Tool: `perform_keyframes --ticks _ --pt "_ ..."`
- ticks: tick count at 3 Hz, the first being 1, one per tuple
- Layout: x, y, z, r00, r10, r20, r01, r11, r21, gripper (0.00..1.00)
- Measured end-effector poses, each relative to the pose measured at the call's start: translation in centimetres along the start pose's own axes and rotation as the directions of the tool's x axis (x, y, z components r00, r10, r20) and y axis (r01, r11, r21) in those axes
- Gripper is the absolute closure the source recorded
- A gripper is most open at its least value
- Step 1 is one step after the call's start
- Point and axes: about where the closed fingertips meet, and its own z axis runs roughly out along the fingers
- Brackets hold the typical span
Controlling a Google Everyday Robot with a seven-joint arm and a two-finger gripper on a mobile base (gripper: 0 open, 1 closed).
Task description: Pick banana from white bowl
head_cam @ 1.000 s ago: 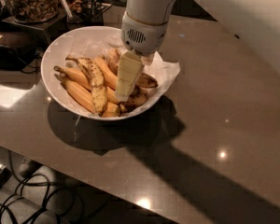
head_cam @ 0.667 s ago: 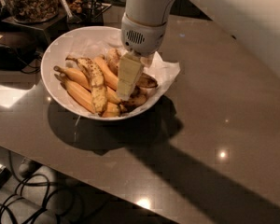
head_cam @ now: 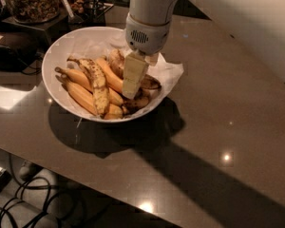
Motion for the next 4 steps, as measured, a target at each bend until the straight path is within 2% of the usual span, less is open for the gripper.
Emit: perform_keyframes --ticks 1,2,3,4 --pt "0.1 -0.2 0.8 1.000 -0.008 -0.009 0.008 0.9999 -0.009 0.45" --pt "-0.2 1.3 1.1 0.998 -0.055 -0.012 0.055 0.9985 0.004 0.69" --pt "-0.6 1.1 1.2 0.999 -0.054 0.002 0.054 0.9985 0.011 0.92" --pt "-0.7 1.0 0.9 0.999 -0.051 0.018 0.051 0.9985 0.022 1.00"
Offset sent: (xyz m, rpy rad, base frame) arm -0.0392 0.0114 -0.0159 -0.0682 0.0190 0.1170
